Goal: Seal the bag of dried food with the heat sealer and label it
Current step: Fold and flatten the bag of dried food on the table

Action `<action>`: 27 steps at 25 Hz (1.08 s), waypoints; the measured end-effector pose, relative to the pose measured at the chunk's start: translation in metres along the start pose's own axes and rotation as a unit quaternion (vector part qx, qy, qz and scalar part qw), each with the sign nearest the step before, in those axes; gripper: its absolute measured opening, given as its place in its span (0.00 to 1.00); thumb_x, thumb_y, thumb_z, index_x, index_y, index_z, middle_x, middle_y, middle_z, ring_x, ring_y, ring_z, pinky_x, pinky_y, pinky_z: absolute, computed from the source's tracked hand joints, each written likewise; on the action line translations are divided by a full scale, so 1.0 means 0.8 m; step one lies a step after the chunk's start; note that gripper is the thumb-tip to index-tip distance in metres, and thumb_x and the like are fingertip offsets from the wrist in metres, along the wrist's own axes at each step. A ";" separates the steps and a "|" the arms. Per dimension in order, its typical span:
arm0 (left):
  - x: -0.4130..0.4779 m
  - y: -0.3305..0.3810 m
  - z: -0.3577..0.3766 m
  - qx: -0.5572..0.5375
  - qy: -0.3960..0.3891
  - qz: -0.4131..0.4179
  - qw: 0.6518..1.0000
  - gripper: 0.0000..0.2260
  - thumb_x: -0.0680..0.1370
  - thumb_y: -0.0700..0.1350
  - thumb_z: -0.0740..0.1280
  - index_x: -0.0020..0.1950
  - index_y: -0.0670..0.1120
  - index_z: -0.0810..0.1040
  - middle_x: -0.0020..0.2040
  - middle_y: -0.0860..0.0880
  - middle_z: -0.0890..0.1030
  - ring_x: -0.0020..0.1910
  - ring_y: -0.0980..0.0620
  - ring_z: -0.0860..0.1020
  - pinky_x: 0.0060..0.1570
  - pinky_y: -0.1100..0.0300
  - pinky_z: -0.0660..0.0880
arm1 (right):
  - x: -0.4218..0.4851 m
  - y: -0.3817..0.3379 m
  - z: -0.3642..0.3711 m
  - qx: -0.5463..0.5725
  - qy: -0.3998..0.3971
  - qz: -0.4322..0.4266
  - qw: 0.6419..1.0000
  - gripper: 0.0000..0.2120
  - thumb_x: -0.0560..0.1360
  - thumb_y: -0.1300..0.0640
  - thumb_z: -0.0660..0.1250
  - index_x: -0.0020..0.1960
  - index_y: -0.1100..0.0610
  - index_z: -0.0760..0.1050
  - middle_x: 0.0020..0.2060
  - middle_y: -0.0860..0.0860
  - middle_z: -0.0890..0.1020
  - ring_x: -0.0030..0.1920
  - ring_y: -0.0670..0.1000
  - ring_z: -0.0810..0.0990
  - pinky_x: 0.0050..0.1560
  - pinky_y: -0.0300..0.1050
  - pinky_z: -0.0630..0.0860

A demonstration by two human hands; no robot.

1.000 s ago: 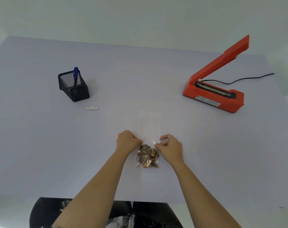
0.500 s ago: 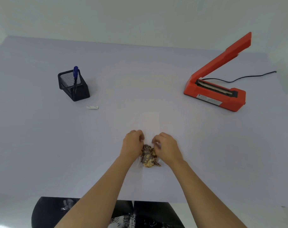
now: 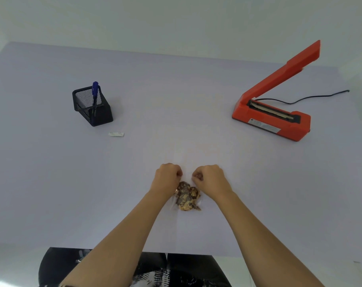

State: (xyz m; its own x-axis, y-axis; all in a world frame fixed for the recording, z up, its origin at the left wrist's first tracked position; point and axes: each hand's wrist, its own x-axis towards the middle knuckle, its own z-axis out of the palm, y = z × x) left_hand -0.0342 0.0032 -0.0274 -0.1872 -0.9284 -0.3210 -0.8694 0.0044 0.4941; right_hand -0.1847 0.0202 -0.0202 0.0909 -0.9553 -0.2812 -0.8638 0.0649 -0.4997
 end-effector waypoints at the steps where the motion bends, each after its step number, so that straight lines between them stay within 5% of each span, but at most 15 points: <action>1: 0.000 0.001 -0.001 -0.002 -0.001 -0.002 1.000 0.11 0.76 0.36 0.61 0.52 0.41 0.82 0.51 0.45 0.83 0.51 0.47 0.79 0.51 0.59 0.74 | 0.002 0.001 -0.001 -0.002 -0.004 -0.001 1.000 0.09 0.74 0.59 0.65 0.50 0.58 0.82 0.44 0.54 0.85 0.47 0.53 0.81 0.51 0.45 0.78; 8: 0.001 0.000 -0.012 -0.014 -0.009 -0.028 0.999 0.13 0.75 0.34 0.59 0.51 0.39 0.82 0.50 0.44 0.84 0.50 0.45 0.79 0.51 0.56 0.76 | 0.000 0.001 -0.008 0.013 -0.017 0.035 0.999 0.07 0.71 0.57 0.68 0.45 0.59 0.83 0.39 0.54 0.85 0.42 0.52 0.82 0.47 0.47 0.80; 15: 0.003 0.010 -0.012 0.026 -0.051 -0.035 0.998 0.11 0.75 0.45 0.67 0.50 0.38 0.79 0.48 0.42 0.82 0.49 0.45 0.78 0.49 0.55 0.75 | 0.007 -0.005 -0.005 -0.017 -0.030 0.050 0.998 0.12 0.72 0.50 0.70 0.43 0.59 0.80 0.39 0.55 0.84 0.43 0.53 0.80 0.44 0.46 0.78; 20: 0.010 0.011 -0.004 0.019 -0.045 -0.047 0.998 0.07 0.75 0.42 0.67 0.50 0.40 0.81 0.49 0.43 0.83 0.51 0.45 0.79 0.50 0.55 0.76 | 0.007 -0.008 0.003 -0.015 -0.032 0.034 0.999 0.08 0.74 0.55 0.67 0.47 0.59 0.81 0.43 0.56 0.84 0.47 0.55 0.80 0.48 0.46 0.77; 27: 0.005 -0.004 0.001 -0.051 -0.034 0.035 0.997 0.10 0.75 0.35 0.64 0.52 0.40 0.81 0.52 0.42 0.79 0.52 0.45 0.78 0.54 0.57 0.75 | 0.006 0.000 0.010 0.075 -0.009 0.037 0.996 0.10 0.72 0.61 0.69 0.53 0.59 0.80 0.47 0.55 0.83 0.47 0.51 0.81 0.51 0.42 0.77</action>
State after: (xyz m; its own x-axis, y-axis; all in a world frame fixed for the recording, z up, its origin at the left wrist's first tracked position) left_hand -0.0325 -0.0004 -0.0315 -0.2800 -0.8996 -0.3351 -0.8026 0.0278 0.5958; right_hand -0.1808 0.0181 -0.0278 0.0397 -0.9411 -0.3359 -0.7843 0.1789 -0.5940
